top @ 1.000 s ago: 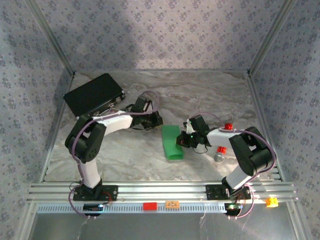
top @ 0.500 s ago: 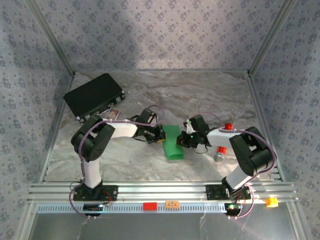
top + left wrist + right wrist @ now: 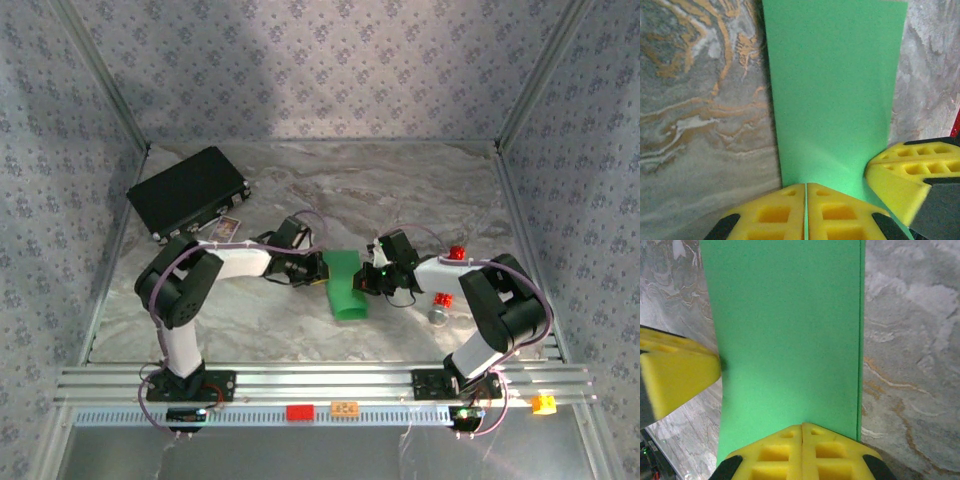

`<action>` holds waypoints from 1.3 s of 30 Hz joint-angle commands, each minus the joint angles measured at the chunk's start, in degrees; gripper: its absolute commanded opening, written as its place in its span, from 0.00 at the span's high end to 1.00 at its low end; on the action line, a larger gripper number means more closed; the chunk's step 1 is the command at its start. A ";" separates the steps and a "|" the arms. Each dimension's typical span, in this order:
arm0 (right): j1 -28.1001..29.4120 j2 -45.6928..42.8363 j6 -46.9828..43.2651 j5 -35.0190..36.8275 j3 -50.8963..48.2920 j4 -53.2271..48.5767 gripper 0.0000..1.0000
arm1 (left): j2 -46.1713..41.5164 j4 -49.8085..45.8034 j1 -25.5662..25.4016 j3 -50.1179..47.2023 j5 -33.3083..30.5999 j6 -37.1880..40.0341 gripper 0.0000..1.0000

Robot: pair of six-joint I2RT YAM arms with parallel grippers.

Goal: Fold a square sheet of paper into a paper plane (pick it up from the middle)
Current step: First fold the square sheet of paper in half at the center of the table.

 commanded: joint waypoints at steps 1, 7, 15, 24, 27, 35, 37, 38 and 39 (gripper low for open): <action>-0.11 1.66 0.61 6.63 -2.77 -9.58 1.00 | -2.62 -3.68 -1.28 2.81 1.00 0.27 0.91; -0.05 1.29 0.71 6.72 -2.86 -9.71 1.00 | -1.38 -0.21 -3.20 1.03 4.97 -3.29 0.91; 0.01 0.49 1.06 6.89 -3.58 -9.22 1.00 | -0.58 2.20 -4.35 -3.53 4.76 -3.67 0.92; -0.24 1.06 1.24 6.72 -3.75 -8.35 1.00 | -1.68 -2.09 -4.33 -6.17 -1.71 2.16 0.92; -0.13 1.20 1.24 6.79 -3.69 -8.37 1.00 | -3.93 -3.07 -4.37 -4.77 -1.81 2.14 0.92; -0.13 1.04 1.33 7.02 -3.74 -8.68 1.00 | -7.64 -1.08 -4.49 -2.42 1.94 -3.90 0.92; -0.11 1.02 1.42 7.07 -3.99 -8.57 1.00 | -6.51 0.13 -4.81 -2.37 3.47 -5.65 0.92; -0.14 1.02 1.42 7.10 -4.00 -8.51 1.00 | -5.77 -0.03 -4.98 -2.10 4.08 -6.12 0.92; -0.14 1.03 1.42 7.07 -4.15 -8.40 1.00 | -4.99 -0.57 -5.31 -1.75 4.31 -6.48 0.92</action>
